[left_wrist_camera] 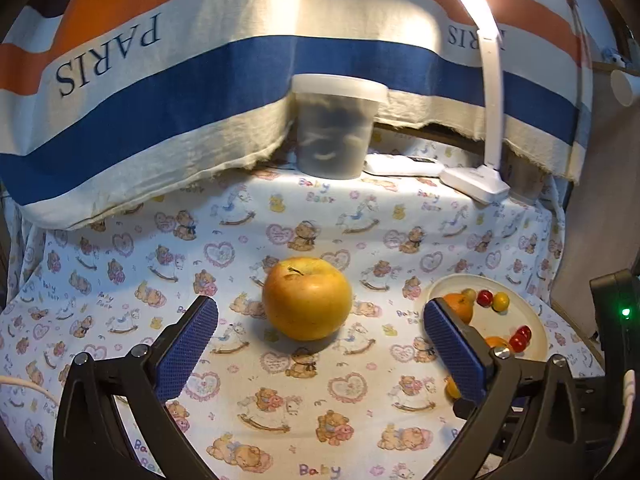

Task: Organize fruits
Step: 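Grasp the small yellow fruit on the cloth with the right tool, then grasp the large yellow apple with the left tool while the right tool holds the yellow fruit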

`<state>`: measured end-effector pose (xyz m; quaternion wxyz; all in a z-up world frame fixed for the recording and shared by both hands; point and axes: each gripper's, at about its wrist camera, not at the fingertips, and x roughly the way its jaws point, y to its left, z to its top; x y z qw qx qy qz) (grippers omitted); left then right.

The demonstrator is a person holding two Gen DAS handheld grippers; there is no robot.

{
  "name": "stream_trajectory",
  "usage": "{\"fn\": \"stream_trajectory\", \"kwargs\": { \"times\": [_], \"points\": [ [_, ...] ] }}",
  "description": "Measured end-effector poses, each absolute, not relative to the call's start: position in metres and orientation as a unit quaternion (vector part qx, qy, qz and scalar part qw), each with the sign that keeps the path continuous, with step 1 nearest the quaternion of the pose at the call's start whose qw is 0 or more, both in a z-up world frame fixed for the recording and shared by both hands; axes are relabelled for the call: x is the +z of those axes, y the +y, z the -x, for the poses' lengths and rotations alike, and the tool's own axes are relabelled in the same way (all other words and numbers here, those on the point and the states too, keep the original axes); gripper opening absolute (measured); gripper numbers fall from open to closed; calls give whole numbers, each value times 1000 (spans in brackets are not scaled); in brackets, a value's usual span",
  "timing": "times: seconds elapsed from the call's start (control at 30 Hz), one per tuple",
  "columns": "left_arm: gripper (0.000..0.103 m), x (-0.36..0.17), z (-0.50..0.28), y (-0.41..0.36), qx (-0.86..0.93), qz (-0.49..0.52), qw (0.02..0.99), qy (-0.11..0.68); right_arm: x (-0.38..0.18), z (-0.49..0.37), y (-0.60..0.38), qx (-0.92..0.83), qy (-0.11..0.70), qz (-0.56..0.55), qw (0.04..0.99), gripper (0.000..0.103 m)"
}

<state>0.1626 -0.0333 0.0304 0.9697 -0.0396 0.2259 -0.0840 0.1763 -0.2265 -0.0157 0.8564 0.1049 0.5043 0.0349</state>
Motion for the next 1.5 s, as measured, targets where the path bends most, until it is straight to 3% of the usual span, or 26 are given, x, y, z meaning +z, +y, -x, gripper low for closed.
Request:
{"fn": "stream_trajectory", "kwargs": {
  "times": [0.4, 0.53, 0.63, 1.17, 1.33, 1.5],
  "points": [
    [102, 24, -170, -27, -80, 41, 969, 229, -31, -194, -221, 4, 507, -96, 857, 41],
    [102, 24, -169, -27, -81, 40, 969, 229, -33, -197, -219, 3, 499, -78, 863, 30],
    [102, 24, -170, -27, -80, 39, 969, 230, -34, -197, -218, 14, 484, -73, 872, 29],
    [102, 19, -171, -29, -72, 23, 973, 219, 6, -158, -202, 53, 282, -17, 958, 29],
    [102, 16, -179, -32, -71, 9, 967, 243, 13, -152, -205, 42, 257, -10, 965, 29],
    [101, 10, -207, -39, -73, -4, 936, 345, 13, -153, -206, 39, 255, -6, 966, 29]
  ]
}}
